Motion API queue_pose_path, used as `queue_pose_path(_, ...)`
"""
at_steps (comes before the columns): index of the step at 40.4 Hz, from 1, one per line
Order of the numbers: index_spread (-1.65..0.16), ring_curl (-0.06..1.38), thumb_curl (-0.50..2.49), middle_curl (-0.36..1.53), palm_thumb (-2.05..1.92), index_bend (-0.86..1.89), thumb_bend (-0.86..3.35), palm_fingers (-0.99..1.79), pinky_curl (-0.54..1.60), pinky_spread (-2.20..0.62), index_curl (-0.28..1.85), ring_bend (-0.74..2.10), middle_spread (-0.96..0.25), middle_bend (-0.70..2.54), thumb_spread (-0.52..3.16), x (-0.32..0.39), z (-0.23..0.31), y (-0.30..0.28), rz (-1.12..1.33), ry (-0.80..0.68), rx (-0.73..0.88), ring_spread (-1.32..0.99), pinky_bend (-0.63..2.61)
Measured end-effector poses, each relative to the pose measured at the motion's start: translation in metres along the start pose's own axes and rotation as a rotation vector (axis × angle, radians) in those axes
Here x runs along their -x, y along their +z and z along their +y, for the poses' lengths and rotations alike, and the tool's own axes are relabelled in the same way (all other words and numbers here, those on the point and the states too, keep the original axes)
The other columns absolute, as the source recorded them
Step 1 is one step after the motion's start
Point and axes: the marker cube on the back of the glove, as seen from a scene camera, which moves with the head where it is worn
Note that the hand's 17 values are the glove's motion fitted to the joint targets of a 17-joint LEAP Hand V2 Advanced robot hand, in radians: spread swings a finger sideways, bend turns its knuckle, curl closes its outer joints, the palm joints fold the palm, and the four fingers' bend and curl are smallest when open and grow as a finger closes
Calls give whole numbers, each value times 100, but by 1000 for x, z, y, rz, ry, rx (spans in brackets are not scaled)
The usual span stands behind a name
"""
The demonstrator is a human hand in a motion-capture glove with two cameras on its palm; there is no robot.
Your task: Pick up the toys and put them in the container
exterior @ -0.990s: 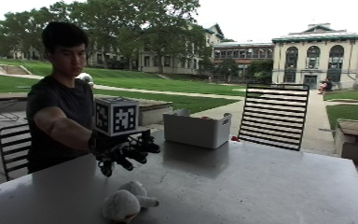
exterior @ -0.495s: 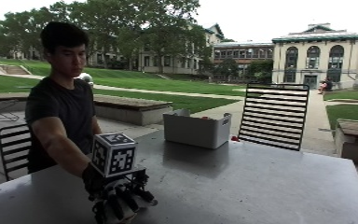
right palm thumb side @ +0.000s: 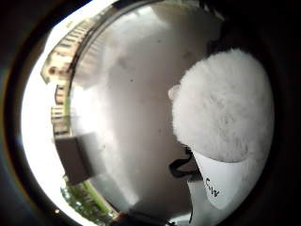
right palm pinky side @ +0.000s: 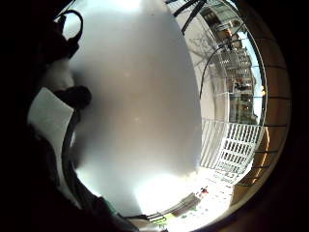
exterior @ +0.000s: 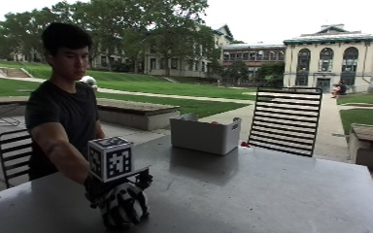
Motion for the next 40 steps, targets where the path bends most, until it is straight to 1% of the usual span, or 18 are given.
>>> queue_pose_path(1,-28,49,49,30,82,72,38,124,29,-49,37,89,-27,37,109,1,1,-1,-3,5,-2,-40,94)
queue_pose_path(2,-27,52,50,32,87,75,43,131,26,-49,39,97,-28,41,111,2,3,-3,-2,11,-3,-40,86)
queue_pose_path(4,-24,53,52,35,93,77,48,137,26,-49,41,103,-29,50,114,5,6,-7,6,20,1,-39,79)
queue_pose_path(8,-20,54,56,40,100,81,55,136,26,-48,44,109,-31,62,118,9,13,-21,23,27,16,-39,74)
queue_pose_path(11,-18,54,60,44,104,81,59,134,26,-50,45,110,-32,71,116,12,19,-41,9,31,18,-39,74)
queue_pose_path(14,-20,53,61,45,88,72,42,115,31,-50,45,108,-34,69,93,16,25,-74,-30,60,15,-40,85)
queue_pose_path(15,-20,53,62,45,86,71,40,114,31,-50,45,107,-34,70,89,18,27,-86,-41,72,13,-40,86)
queue_pose_path(18,-23,51,61,44,75,61,30,95,36,-49,44,100,-36,61,85,26,35,-120,-60,101,-6,-42,98)
queue_pose_path(23,-27,51,63,44,70,48,25,85,40,-48,43,97,-38,56,81,50,52,-176,-84,128,-62,-44,108)
queue_pose_path(27,-30,49,65,44,69,41,22,84,41,-47,42,94,-39,52,80,74,66,-215,-108,110,-77,-46,111)
queue_pose_path(32,-33,48,67,44,68,35,20,84,41,-46,42,92,-40,47,80,124,95,-260,-102,54,-117,-47,112)
queue_pose_path(40,-36,48,71,45,69,27,18,85,41,-45,43,90,-41,41,81,210,139,-302,-28,-65,-210,-48,112)
